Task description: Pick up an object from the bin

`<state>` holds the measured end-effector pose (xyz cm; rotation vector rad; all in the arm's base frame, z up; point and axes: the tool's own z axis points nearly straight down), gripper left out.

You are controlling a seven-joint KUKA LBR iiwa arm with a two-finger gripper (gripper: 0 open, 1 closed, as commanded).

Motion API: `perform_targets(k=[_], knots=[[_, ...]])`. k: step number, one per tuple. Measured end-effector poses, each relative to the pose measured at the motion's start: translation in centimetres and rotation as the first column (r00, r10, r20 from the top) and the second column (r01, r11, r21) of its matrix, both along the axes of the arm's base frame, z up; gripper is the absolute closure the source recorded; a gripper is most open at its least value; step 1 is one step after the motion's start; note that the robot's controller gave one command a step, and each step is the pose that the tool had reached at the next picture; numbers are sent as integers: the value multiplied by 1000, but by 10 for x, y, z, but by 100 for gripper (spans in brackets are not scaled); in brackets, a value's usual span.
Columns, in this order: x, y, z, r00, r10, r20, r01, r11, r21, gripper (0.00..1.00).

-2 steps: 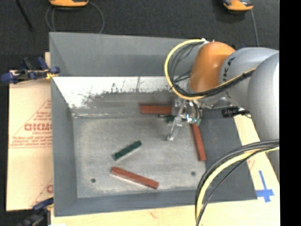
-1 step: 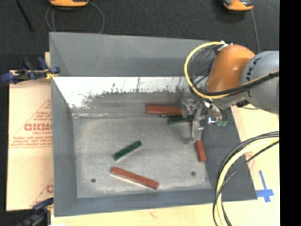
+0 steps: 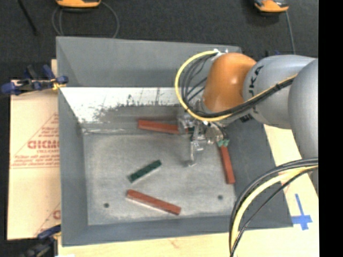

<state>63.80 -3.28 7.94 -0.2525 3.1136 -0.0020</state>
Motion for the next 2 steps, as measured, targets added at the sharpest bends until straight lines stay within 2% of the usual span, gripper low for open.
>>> perform_targets(k=[1, 2], knots=[[-17, 109, 39, 936, 352, -9, -352, 936, 0, 0], [-66, 104, -8, 876, 482, -20, -482, 876, 0, 0]])
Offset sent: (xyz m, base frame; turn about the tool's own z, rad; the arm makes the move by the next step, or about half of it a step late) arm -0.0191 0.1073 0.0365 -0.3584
